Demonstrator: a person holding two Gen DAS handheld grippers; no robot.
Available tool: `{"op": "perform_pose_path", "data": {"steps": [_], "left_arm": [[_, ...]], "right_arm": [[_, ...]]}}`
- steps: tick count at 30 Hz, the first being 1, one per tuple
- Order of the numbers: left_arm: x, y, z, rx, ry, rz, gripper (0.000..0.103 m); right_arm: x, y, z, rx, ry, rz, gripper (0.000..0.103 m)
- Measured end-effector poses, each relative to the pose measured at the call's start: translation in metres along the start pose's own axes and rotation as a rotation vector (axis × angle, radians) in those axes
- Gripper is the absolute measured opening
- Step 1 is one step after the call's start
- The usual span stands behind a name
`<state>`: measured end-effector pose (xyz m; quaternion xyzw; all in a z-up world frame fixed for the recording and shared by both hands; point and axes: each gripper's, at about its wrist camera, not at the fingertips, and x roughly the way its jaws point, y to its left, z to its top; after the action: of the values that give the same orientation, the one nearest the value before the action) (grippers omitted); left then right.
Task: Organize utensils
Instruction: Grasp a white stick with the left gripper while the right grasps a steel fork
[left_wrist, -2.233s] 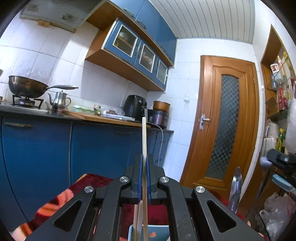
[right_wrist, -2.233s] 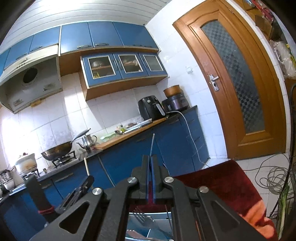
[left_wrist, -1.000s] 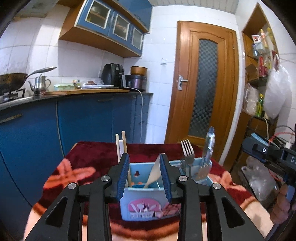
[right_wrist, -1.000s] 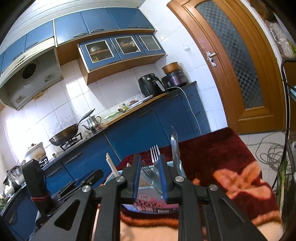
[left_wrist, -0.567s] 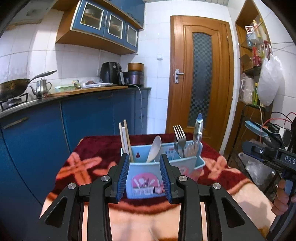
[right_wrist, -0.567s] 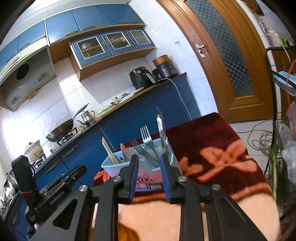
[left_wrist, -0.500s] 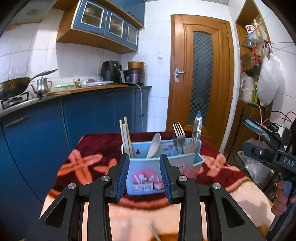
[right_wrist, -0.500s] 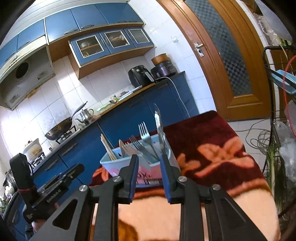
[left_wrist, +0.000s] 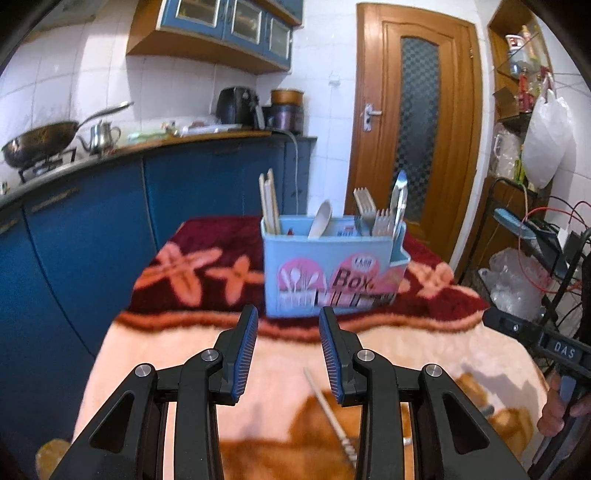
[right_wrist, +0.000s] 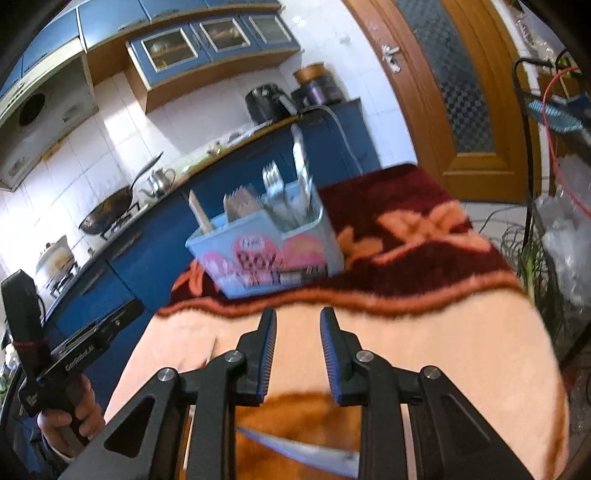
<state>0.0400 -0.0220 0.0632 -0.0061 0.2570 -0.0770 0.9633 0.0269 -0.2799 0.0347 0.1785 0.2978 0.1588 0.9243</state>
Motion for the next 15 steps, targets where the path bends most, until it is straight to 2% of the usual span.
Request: {"op": "perform_pose_path", "data": {"steps": [9,15], "left_arm": [[-0.004,0.027,-0.028,-0.07,0.084,0.049,0.035],[-0.014,0.047,-0.04,-0.106,0.094,0.079,0.035]], "right_arm": [[0.009,0.017,-0.033,-0.062,0.098,-0.017,0.033],[0.016,0.038,-0.05,-0.111,0.161,0.025,0.045]]}}
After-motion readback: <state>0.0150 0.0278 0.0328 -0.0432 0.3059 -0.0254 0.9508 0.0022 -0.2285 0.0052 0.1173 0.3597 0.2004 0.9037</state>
